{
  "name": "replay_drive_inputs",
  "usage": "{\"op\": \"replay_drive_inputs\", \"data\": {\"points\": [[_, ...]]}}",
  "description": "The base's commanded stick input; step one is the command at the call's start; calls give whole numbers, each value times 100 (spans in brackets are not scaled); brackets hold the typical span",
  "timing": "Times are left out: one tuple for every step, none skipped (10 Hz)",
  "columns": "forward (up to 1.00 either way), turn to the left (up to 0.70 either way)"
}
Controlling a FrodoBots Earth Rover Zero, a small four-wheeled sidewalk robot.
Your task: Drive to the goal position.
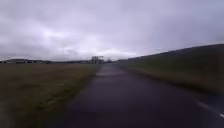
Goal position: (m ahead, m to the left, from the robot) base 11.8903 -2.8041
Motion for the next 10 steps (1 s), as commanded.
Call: {"op": "replay_drive_inputs", "data": {"points": [[100, 0], [100, 0], [100, 0], [100, 0], [100, 0], [100, 0], [100, 0], [100, 0], [100, 0], [100, 0]]}}
